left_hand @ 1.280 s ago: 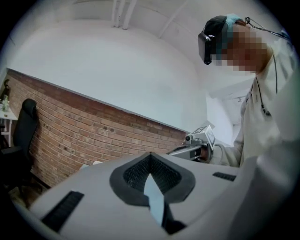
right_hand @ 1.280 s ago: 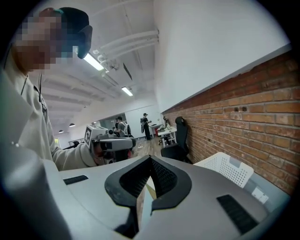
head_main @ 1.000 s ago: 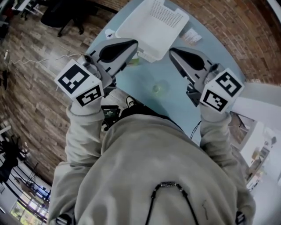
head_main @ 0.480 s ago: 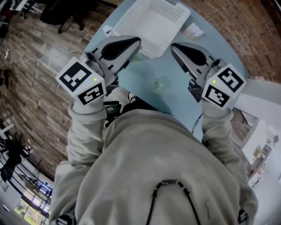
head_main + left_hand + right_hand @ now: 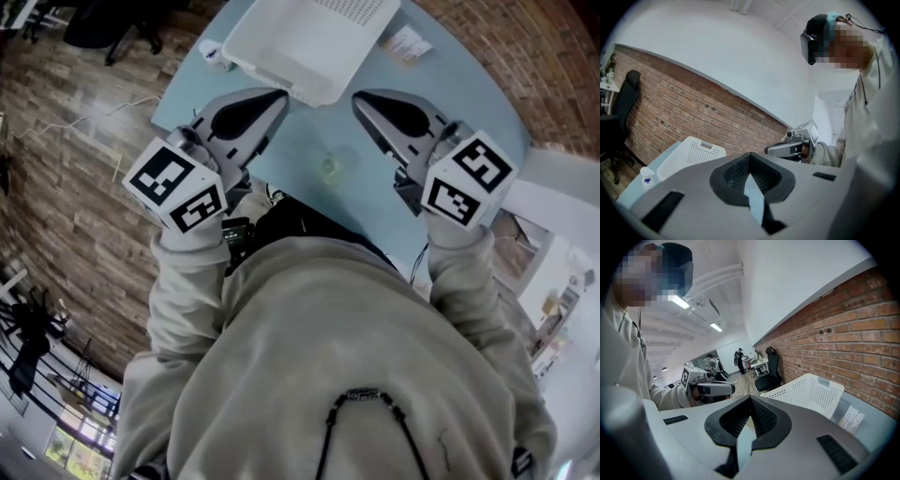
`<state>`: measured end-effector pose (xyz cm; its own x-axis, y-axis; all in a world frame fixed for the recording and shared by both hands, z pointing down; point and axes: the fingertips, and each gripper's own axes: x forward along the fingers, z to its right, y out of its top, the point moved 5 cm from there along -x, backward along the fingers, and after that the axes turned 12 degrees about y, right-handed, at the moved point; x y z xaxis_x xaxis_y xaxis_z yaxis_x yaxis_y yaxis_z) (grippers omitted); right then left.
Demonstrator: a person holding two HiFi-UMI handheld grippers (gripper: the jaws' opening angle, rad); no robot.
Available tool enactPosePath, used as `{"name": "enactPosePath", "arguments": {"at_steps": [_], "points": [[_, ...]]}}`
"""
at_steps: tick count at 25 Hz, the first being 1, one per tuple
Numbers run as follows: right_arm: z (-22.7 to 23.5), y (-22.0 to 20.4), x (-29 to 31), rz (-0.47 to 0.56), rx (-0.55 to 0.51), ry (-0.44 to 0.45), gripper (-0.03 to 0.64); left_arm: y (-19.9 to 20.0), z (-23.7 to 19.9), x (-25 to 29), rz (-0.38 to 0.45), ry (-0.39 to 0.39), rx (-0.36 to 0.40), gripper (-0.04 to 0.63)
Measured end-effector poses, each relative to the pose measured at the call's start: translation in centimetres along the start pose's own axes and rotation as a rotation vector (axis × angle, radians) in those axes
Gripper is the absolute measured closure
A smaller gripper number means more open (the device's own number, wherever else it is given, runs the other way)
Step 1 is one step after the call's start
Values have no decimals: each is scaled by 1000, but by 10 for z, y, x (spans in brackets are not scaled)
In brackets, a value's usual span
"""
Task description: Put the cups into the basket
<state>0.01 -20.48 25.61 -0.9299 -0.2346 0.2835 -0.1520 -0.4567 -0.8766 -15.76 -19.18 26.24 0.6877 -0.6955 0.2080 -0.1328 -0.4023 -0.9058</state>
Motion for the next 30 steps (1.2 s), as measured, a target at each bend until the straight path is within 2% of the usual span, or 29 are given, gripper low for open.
{"name": "enactPosePath", "arguments": {"at_steps": [6,12,18,21,30], "points": [[15,-37,-4,-41,66,-3,606,-42,3,19,-86,2,-28,598],[31,-91,-5,-54,170,-5,606,-77,7,21,-160,6,-57,598],[42,-130,-3,-66,214,-2,606,-104,6,19,-179,14,-76,598],[44,-151,0,-113,220,-7,606,-116,7,17,-207,16,-60,598],[57,-198,2,-239,256,-26,604,-141,-1,27,-227,32,-133,598]]}}
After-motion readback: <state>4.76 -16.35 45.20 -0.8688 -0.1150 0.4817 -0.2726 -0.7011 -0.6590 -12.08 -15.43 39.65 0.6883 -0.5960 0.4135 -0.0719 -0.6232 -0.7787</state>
